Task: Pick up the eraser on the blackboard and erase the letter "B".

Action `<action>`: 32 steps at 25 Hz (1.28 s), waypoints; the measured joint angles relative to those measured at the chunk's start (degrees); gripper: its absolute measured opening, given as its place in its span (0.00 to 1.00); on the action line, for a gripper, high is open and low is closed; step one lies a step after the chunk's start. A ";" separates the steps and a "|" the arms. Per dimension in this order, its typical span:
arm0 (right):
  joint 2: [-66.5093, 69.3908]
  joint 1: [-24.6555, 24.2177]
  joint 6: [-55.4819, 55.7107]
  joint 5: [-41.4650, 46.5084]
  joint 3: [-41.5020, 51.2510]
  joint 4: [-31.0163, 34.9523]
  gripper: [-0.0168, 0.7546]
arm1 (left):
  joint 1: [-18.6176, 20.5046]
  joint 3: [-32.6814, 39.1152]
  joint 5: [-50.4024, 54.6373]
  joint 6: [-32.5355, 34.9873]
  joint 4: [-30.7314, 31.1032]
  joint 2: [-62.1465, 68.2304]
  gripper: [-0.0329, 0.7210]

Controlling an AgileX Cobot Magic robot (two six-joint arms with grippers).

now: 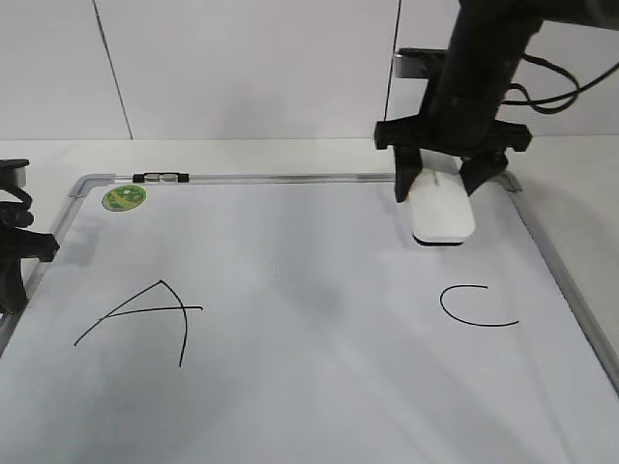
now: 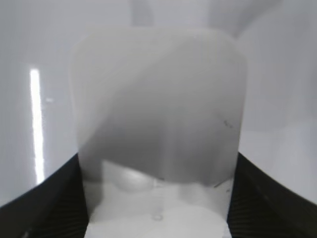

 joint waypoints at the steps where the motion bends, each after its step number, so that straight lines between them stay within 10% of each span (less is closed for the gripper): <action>1: -0.93 -0.84 -0.28 0.00 1.69 -0.10 0.73 | 0.00 0.00 0.00 0.00 0.00 0.00 0.09; 11: -6.28 -9.58 -4.18 0.00 15.39 -0.75 0.73 | 0.00 0.00 0.04 0.00 0.13 0.00 0.09; 32: -4.34 -12.37 -8.14 0.00 16.12 -0.97 0.73 | 0.00 -0.08 0.17 0.00 0.13 0.00 0.09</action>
